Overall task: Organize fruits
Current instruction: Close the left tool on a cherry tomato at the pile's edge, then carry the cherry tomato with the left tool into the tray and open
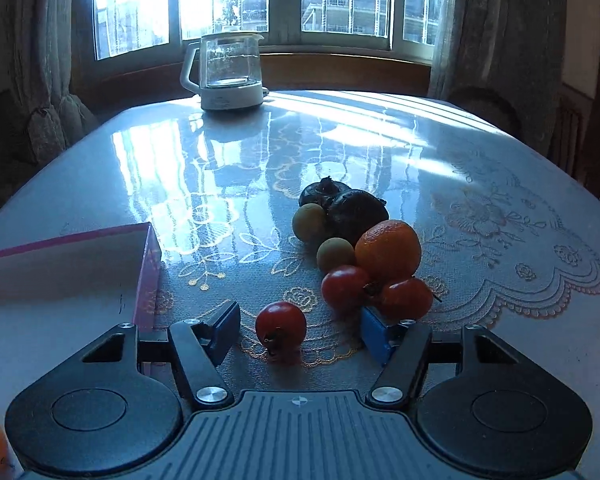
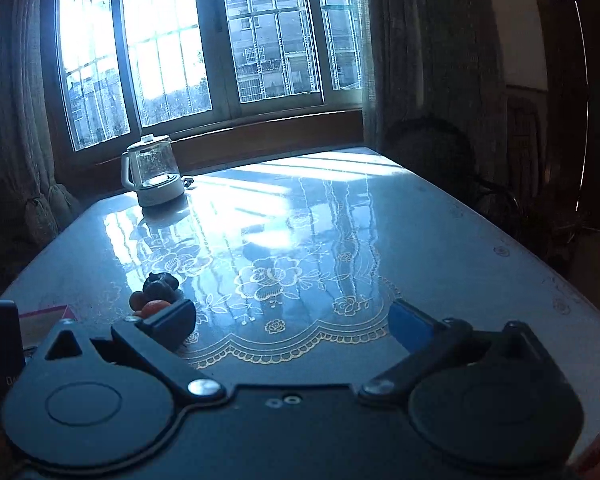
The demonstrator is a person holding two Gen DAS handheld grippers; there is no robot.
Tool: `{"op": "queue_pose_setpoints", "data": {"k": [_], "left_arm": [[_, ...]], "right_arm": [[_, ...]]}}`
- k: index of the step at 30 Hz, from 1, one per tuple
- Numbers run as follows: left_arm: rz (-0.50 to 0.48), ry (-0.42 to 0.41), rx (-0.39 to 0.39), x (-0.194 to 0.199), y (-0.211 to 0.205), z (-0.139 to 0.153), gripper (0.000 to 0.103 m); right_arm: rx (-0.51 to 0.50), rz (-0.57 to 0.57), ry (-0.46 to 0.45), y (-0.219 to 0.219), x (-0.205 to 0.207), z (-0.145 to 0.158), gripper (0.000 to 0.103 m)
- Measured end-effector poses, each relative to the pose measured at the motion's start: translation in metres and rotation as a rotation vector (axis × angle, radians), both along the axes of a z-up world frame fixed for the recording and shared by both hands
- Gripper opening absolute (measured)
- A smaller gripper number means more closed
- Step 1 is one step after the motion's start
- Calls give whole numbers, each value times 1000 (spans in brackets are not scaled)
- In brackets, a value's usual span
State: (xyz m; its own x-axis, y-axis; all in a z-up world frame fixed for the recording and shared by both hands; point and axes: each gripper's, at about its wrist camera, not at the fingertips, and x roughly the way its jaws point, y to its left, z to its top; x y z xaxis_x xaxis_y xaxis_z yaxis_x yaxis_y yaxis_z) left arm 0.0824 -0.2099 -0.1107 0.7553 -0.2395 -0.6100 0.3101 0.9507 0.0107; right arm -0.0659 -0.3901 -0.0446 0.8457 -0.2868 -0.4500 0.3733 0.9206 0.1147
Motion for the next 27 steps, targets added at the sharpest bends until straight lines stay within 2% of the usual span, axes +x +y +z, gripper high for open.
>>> {"op": "queue_pose_setpoints", "data": {"k": [3, 5, 7, 15, 18, 20, 23, 27], "left_arm": [[-13, -4, 1, -1, 2, -1, 54], [-6, 0, -6, -2, 4, 0, 43], [4, 1, -14, -1, 7, 0, 25], [7, 34, -55, -3, 17, 4, 25], [22, -8, -69, -8, 32, 22, 25], [56, -22, -86, -8, 52, 37, 25], [142, -36, -59, -3, 88, 47, 25], [260, 13, -33, 15, 139, 37, 25]], "right_arm": [[5, -19, 1, -2, -2, -1, 103], [13, -28, 2, -4, -2, -2, 103], [18, -35, 0, -6, -2, -3, 103], [14, -35, -12, -2, 0, -1, 103], [24, -28, -15, -1, 3, 0, 103], [23, -16, -15, 3, 5, 1, 103], [32, 19, -19, 12, 17, 2, 103], [48, 77, -6, 32, 33, -3, 103]]}}
